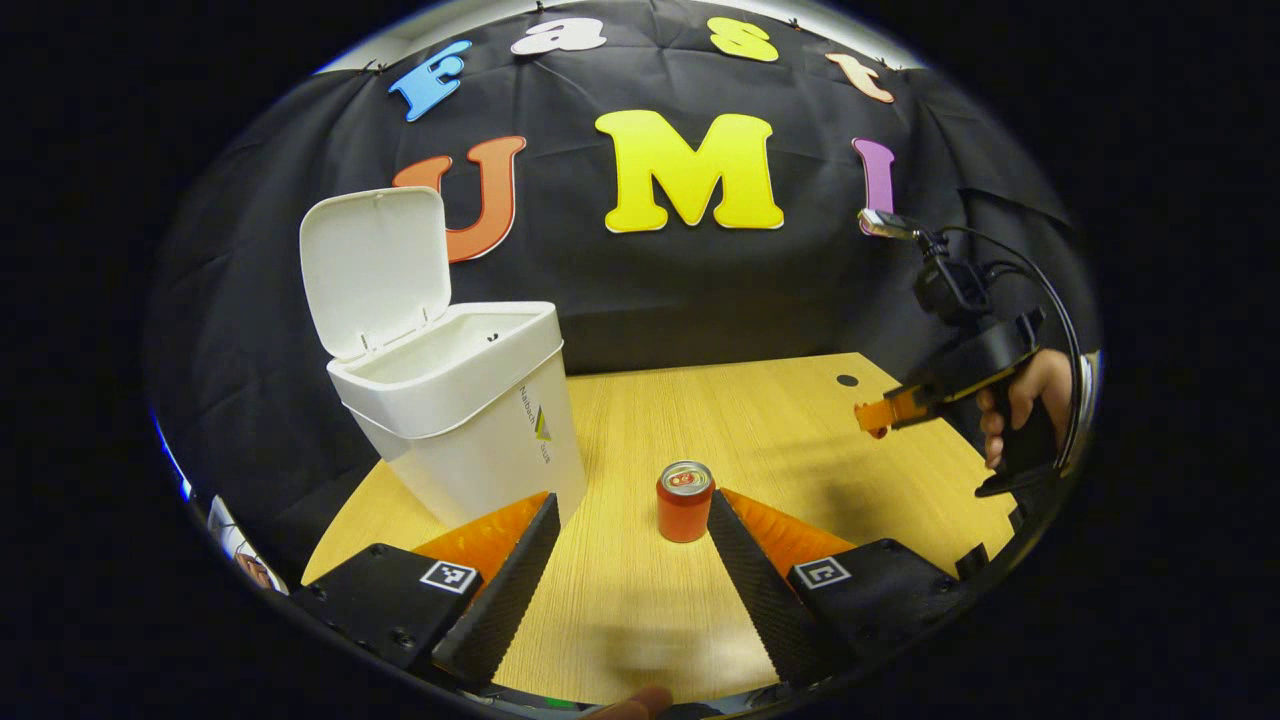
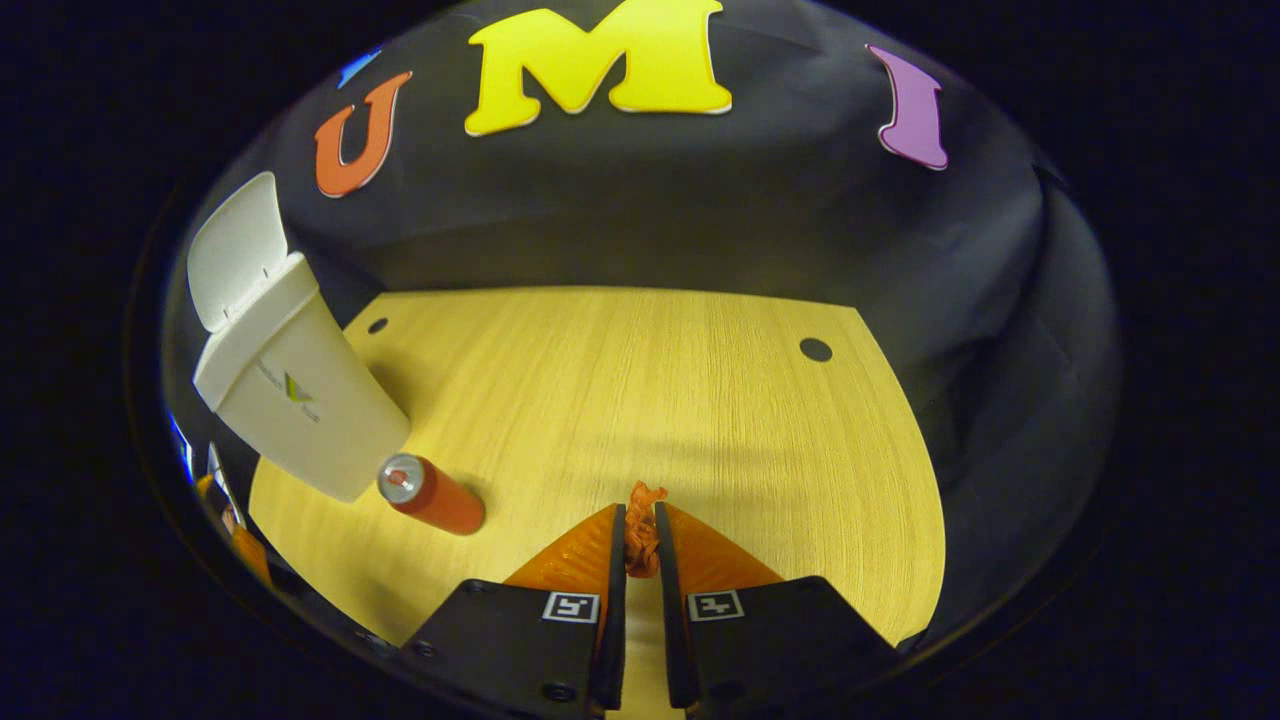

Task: Press the lid of the desktop garbage bin to open it, pick up the crumpled paper on the desktop and throw it into the bin, then pick up the pop can on the desktop and drop it into the bin, and finally close the garbage bin lid.

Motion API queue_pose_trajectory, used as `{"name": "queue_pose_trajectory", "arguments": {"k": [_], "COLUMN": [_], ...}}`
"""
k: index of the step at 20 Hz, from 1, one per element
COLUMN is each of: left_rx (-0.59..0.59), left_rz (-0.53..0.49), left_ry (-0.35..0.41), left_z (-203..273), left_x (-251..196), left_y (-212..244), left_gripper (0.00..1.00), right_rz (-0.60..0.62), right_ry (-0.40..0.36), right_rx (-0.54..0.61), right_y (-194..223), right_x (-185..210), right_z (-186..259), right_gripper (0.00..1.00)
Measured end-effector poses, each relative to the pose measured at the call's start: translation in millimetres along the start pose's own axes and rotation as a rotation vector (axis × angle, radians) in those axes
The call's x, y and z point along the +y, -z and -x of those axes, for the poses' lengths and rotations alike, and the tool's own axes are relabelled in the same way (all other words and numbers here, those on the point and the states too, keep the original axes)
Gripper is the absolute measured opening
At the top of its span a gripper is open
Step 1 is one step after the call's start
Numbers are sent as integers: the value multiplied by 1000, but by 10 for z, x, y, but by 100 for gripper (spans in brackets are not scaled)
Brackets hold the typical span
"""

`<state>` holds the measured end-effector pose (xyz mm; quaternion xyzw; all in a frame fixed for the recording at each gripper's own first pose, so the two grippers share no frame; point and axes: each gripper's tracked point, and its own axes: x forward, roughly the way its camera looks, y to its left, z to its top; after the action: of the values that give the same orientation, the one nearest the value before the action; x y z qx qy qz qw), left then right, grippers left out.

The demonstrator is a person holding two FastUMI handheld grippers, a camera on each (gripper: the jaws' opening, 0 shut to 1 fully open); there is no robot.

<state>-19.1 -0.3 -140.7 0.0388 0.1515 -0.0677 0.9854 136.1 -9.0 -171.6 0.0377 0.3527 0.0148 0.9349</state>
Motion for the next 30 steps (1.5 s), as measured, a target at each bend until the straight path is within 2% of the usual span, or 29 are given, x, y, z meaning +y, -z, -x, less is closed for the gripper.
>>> {"name": "queue_pose_trajectory", "arguments": {"k": [3,6,11,18,22,23,25,27,28,30], "left_rx": [-18,-19,-20,-10,7,11,20,32,37,47], "left_rz": [-9,3,9,24,40,41,50,55,52,45], "left_ry": [10,26,32,18,16,11,1,2,2,1], "left_z": [20,77,148,139,130,128,119,121,121,108], "left_x": [50,132,373,803,1013,1071,1159,1181,1194,1209], "left_y": [-9,43,136,262,397,434,494,555,584,612], "left_gripper": [99,99,99,99,99,99,99,99,99,99], "right_rz": [16,84,152,316,372,379,395,396,394,382], "right_ry": [-42,-106,-244,-429,-496,-503,-508,-521,-514,-504], "right_rx": [-88,-152,-236,-247,-208,-202,-187,-174,-170,-168], "right_y": [-464,-778,-1234,-1209,-999,-955,-875,-819,-814,-814], "right_x": [267,647,1632,3336,4003,4099,4261,4361,4376,4345], "right_z": [284,492,680,589,460,429,350,314,271,239], "right_gripper": [18,17,17,17,18,15,22,21,30,40]}}
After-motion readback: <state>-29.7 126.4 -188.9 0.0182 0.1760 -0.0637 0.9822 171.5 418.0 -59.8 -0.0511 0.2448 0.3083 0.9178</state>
